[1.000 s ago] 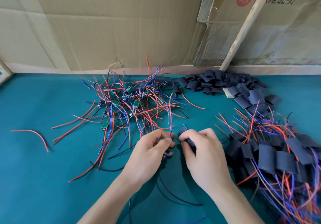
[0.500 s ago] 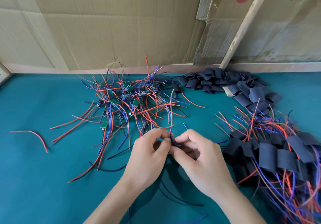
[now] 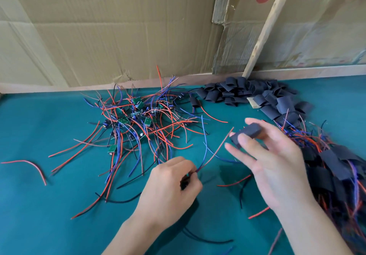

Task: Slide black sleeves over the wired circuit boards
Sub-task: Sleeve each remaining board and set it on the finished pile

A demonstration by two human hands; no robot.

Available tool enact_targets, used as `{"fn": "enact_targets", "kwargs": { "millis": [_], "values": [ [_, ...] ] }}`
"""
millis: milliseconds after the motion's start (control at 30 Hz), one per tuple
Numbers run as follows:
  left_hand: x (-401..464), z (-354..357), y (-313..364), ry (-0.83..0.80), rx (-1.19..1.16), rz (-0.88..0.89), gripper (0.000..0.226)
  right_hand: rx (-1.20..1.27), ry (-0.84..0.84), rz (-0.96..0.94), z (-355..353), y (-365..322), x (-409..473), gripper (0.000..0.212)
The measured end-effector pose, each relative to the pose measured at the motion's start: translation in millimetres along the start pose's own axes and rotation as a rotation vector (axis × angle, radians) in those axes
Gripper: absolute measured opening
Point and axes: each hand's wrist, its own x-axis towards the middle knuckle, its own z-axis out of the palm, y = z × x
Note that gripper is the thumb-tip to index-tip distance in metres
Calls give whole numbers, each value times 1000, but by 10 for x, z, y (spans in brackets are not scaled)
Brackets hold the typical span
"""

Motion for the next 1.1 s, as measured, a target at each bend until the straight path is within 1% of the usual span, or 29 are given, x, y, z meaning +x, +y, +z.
{"fn": "enact_targets", "kwargs": {
  "millis": [67, 167, 233, 300, 367, 500, 600, 667, 900, 1033, 1100],
  "values": [
    [-12, 6, 25, -1, 28, 25, 22, 55, 66, -43, -30, -66, 19, 40],
    [-17, 11, 49, -2, 60, 54, 22, 82, 108, -88, -36, -106, 15, 31],
    [-19, 8, 62, 4, 69, 62, 19, 19, 109, -129, -4, -89, -9, 33],
    [-18, 1, 74, 15, 72, 71, 19, -67, 117, -164, 57, -70, -50, 42],
    [-22, -6, 82, 25, 70, 91, 18, -85, 121, -167, 93, -44, -77, 47],
    [-31, 1, 94, 37, 46, 114, 17, -46, 150, -143, 66, -19, -55, 36],
    [-24, 3, 88, 50, 41, 105, 18, 49, 185, -96, 2, -46, -17, 37],
    [-19, -1, 78, 58, 41, 94, 20, 63, 198, -77, -32, -70, 8, 37],
    [-13, -8, 81, 71, 59, 122, 20, 16, 93, -2, 34, 6, -32, 35],
    [-33, -12, 75, 9, 127, 167, 18, 149, 70, 95, 84, 11, -47, 31],
    [-51, 0, 86, -46, 160, 194, 18, 191, 68, 100, 80, 6, -50, 25]
  ]
}}
